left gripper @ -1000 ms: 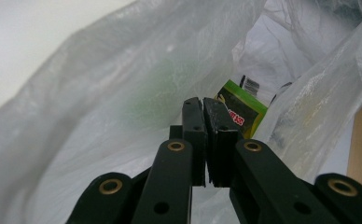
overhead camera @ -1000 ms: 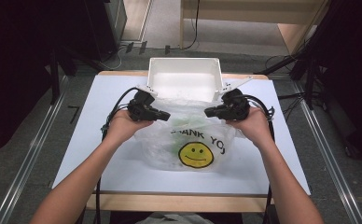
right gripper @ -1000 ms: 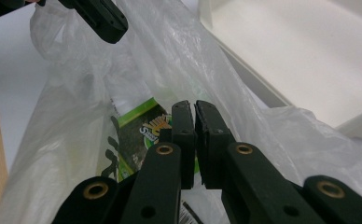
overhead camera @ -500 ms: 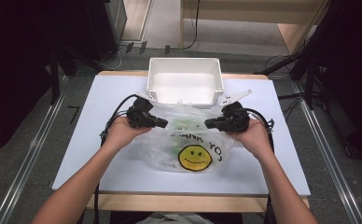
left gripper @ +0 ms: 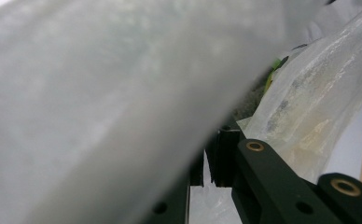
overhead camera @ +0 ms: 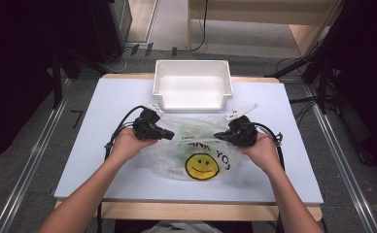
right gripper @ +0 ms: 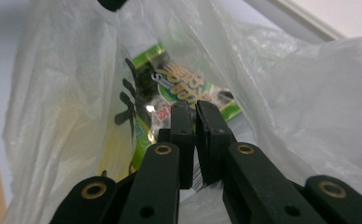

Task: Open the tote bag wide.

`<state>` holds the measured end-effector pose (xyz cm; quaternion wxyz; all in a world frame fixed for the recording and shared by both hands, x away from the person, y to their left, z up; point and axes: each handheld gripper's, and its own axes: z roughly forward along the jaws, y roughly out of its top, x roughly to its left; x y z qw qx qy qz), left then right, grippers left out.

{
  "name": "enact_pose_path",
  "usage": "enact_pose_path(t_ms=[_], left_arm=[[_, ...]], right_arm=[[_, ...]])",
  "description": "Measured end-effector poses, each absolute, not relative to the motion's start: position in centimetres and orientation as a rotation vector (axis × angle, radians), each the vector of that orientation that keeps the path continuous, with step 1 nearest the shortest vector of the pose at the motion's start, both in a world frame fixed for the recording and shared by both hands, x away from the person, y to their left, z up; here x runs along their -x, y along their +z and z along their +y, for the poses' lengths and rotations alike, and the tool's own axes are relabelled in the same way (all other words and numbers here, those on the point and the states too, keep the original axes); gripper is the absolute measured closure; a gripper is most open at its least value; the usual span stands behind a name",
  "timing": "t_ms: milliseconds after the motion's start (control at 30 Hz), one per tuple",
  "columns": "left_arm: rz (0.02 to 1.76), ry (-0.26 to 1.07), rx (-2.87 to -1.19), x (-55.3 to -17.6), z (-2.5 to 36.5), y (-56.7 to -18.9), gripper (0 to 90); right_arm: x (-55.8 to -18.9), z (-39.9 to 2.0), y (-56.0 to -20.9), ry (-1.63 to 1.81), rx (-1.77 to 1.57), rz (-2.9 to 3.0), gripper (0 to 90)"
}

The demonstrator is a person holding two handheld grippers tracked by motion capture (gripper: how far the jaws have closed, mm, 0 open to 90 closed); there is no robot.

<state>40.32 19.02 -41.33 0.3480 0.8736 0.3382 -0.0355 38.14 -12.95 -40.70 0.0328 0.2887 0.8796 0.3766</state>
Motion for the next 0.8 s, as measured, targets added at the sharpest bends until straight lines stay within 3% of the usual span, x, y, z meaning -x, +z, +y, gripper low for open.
enact_pose_path(t_ms=[800], left_arm=[[0.965, -0.104, -2.264, -40.5, 19.3, -45.2, 87.2]], right_arm=[[-39.4, -13.3, -45.1, 1.043, -1.054, 2.632, 90.0]])
